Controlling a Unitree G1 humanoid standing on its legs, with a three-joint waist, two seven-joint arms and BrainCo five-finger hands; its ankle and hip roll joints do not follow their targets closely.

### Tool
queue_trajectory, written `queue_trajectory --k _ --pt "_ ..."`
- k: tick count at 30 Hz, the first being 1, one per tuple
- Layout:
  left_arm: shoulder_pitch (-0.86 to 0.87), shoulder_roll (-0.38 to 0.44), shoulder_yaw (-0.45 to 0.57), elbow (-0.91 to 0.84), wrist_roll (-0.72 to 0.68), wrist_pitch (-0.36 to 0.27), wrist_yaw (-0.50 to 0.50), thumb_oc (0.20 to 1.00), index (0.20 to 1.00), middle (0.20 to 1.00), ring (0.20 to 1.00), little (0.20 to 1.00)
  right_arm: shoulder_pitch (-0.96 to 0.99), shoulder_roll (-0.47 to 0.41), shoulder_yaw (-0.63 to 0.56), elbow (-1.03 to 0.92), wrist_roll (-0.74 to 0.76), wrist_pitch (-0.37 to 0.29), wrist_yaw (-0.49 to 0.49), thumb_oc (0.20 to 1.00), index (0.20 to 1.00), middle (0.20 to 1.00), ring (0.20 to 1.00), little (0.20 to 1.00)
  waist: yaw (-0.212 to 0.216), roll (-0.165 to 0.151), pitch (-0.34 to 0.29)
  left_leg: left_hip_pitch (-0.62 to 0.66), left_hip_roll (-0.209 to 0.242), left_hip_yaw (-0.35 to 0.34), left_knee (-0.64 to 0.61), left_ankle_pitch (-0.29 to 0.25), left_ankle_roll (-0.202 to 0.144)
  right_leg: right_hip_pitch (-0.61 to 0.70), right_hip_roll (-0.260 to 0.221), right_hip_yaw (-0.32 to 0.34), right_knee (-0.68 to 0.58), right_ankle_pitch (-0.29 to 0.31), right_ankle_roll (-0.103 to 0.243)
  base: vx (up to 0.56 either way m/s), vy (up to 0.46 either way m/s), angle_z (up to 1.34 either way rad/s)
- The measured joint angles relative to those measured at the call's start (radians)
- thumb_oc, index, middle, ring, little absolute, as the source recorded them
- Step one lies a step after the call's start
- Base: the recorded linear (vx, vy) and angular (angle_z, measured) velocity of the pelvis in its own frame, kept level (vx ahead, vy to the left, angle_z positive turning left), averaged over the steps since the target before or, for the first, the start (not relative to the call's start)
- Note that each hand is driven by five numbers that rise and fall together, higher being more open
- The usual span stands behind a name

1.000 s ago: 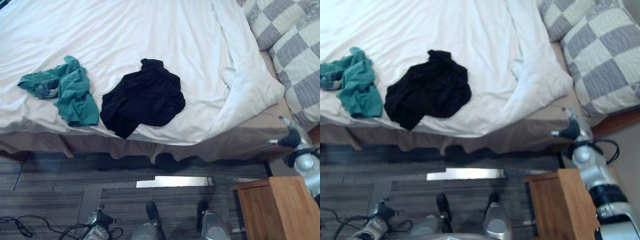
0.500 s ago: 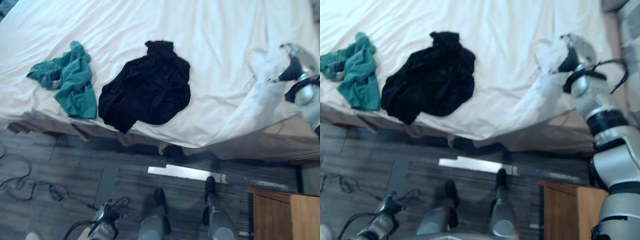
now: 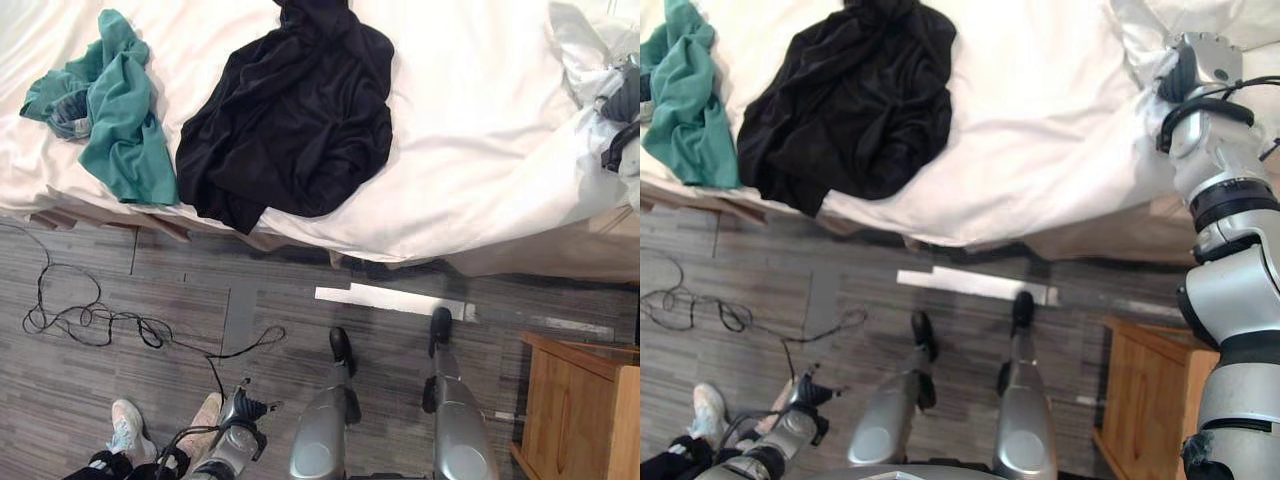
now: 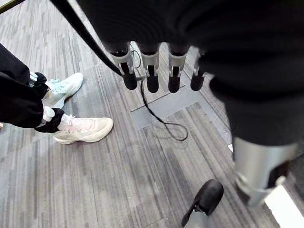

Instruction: Tidy up the quilt and then pick up the clothes from the bed and put them into the laundry hamper.

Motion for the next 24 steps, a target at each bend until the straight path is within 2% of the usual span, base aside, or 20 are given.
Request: queue_trajectory --k 1,3,4,5,6,7,8,9,11,13,15,17,19,20,21,24 --pt "0.000 0.000 0.007 -0.001 0.000 0.002 0.001 1.000 1.000 1.000 1.000 1.000 0.088 -0.005 -0.099 -0.095 0.003 0.002 -0.002 0.200 0.200 0.200 0.200 0.200 0.001 -0.005 0.003 0.018 0.004 -0.001 0.000 -0.001 -0.001 0.020 0.003 0.000 0.000 0.000 0.000 0.05 0.016 0.00" --pt "0.000 -0.001 0.014 -0.002 0.002 0.014 0.001 1.000 1.000 1.000 1.000 1.000 0.253 -0.001 -0.185 -0.212 0.017 -0.004 -0.007 0.200 0.200 0.200 0.200 0.200 -0.006 -0.020 0.008 0.060 0.012 0.002 0.000 -0.010 -0.010 0.060 0.011 -0.001 0.000 -0.002 -0.001 0.07 0.021 -0.02" --pt "0.008 0.002 0.033 -0.019 0.005 0.022 0.003 1.000 1.000 1.000 1.000 1.000 0.459 0.023 -0.331 -0.363 0.020 -0.008 -0.027 1.000 1.000 1.000 1.000 1.000 -0.017 -0.035 0.007 0.094 0.017 0.001 0.000 -0.017 -0.017 0.097 0.014 -0.008 0.000 -0.012 -0.007 0.10 0.037 -0.06" --pt "0.005 0.002 0.032 -0.017 0.010 0.032 0.004 1.000 1.000 1.000 1.000 1.000 0.516 0.040 -0.361 -0.396 0.021 -0.008 -0.038 1.000 1.000 1.000 1.000 1.000 -0.026 -0.045 0.006 0.111 0.018 0.007 0.000 -0.022 -0.019 0.111 0.015 0.000 -0.001 -0.020 -0.005 0.13 0.052 -0.03" --pt "0.000 0.001 0.045 -0.022 0.025 0.044 -0.001 1.000 1.000 1.000 1.000 1.000 0.721 0.103 -0.520 -0.506 0.022 -0.012 -0.045 1.000 1.000 1.000 1.000 1.000 -0.035 -0.060 0.005 0.142 0.019 0.008 -0.003 -0.028 -0.019 0.143 0.016 0.001 -0.001 -0.030 -0.004 0.12 0.074 -0.02" --pt "0.010 0.004 0.056 -0.023 0.045 0.045 -0.003 1.000 1.000 1.000 1.000 1.000 0.813 0.156 -0.583 -0.541 0.029 -0.019 -0.059 1.000 1.000 1.000 1.000 1.000 -0.043 -0.071 -0.003 0.160 0.021 0.006 -0.007 -0.031 -0.018 0.165 0.018 0.000 -0.001 -0.033 -0.004 0.12 0.088 -0.15" --pt "0.015 0.006 0.066 -0.022 0.053 0.057 -0.006 1.000 1.000 1.000 1.000 1.000 0.887 0.189 -0.596 -0.532 0.038 -0.011 -0.063 1.000 1.000 1.000 1.000 1.000 -0.063 -0.091 -0.014 0.184 0.021 0.022 -0.006 -0.044 -0.020 0.174 0.019 0.013 -0.001 -0.038 0.000 0.09 0.073 -0.23" --pt "0.023 0.005 0.083 -0.019 0.060 0.067 -0.007 1.000 1.000 1.000 1.000 1.000 0.916 0.218 -0.623 -0.531 0.039 -0.010 -0.065 1.000 1.000 1.000 1.000 1.000 -0.063 -0.096 -0.021 0.191 0.021 0.025 -0.007 -0.047 -0.018 0.180 0.019 0.019 -0.001 -0.039 0.000 0.06 0.052 -0.35" --pt "0.030 0.007 0.084 -0.021 0.083 0.079 -0.008 1.000 1.000 1.000 1.000 1.000 1.044 0.292 -0.685 -0.525 0.093 0.004 -0.073 1.000 1.000 1.000 1.000 1.000 -0.107 -0.122 -0.043 0.213 0.020 0.043 -0.007 -0.056 -0.014 0.191 0.018 0.035 -0.002 -0.046 0.001 0.09 0.083 -0.22" --pt "0.035 0.001 0.105 -0.023 0.086 0.086 -0.018 1.000 1.000 1.000 1.000 1.000 1.135 0.377 -0.766 -0.506 0.156 0.002 -0.074 1.000 1.000 1.000 1.000 1.000 -0.125 -0.136 -0.068 0.229 0.019 0.054 -0.007 -0.061 -0.013 0.196 0.021 0.052 -0.006 -0.046 0.000 0.08 0.060 -0.19" --pt "0.044 -0.005 0.112 -0.017 0.087 0.089 -0.028 1.000 1.000 1.000 1.000 1.000 1.236 0.427 -0.781 -0.468 0.212 0.012 -0.081 1.000 1.000 1.000 1.000 1.000 -0.136 -0.142 -0.106 0.252 0.023 0.079 -0.007 -0.074 -0.021 0.205 0.027 0.075 -0.006 -0.046 0.000 0.08 0.063 -0.33" --pt "0.060 -0.005 0.112 -0.016 0.087 0.088 -0.028 1.000 1.000 1.000 1.000 1.000 1.288 0.436 -0.782 -0.451 0.236 0.027 -0.087 1.000 1.000 1.000 1.000 1.000 -0.163 -0.140 -0.137 0.257 0.023 0.088 -0.007 -0.077 -0.022 0.206 0.027 0.084 -0.007 -0.051 -0.006 0.04 0.055 -0.25" --pt "0.066 -0.012 0.112 -0.016 0.087 0.089 -0.028 1.000 1.000 1.000 1.000 1.000 1.313 0.447 -0.819 -0.472 0.232 0.031 -0.121 1.000 1.000 1.000 1.000 1.000 -0.172 -0.141 -0.157 0.266 0.023 0.105 -0.007 -0.080 -0.022 0.205 0.027 0.090 -0.007 -0.051 -0.006 0.03 0.048 -0.22" --pt "0.070 -0.023 0.111 -0.019 0.087 0.088 -0.025 1.000 1.000 1.000 1.000 1.000 1.338 0.443 -0.838 -0.547 0.216 0.056 -0.154 0.746 0.746 0.746 0.746 0.746 -0.174 -0.134 -0.167 0.263 0.023 0.106 -0.007 -0.080 -0.022 0.201 0.027 0.091 -0.007 -0.051 -0.006 -0.03 0.016 -0.19" --pt "0.086 -0.044 0.105 -0.018 0.087 0.087 -0.023 1.000 1.000 1.000 1.000 1.000 1.350 0.421 -0.882 -0.704 0.174 0.055 -0.212 0.200 0.200 0.200 0.200 0.200 -0.176 -0.122 -0.181 0.251 0.021 0.115 -0.007 -0.079 -0.021 0.185 0.023 0.091 -0.007 -0.050 -0.006 -0.04 0.003 -0.18" --pt "0.104 -0.060 0.062 -0.007 0.088 0.086 -0.023 1.000 1.000 1.000 1.000 1.000 1.231 0.314 -0.865 -0.760 0.083 0.049 -0.302 0.200 0.200 0.200 0.200 0.200 -0.162 -0.128 -0.187 0.234 0.024 0.121 -0.007 -0.075 -0.015 0.164 0.025 0.089 -0.006 -0.047 -0.001 -0.05 -0.024 -0.12"
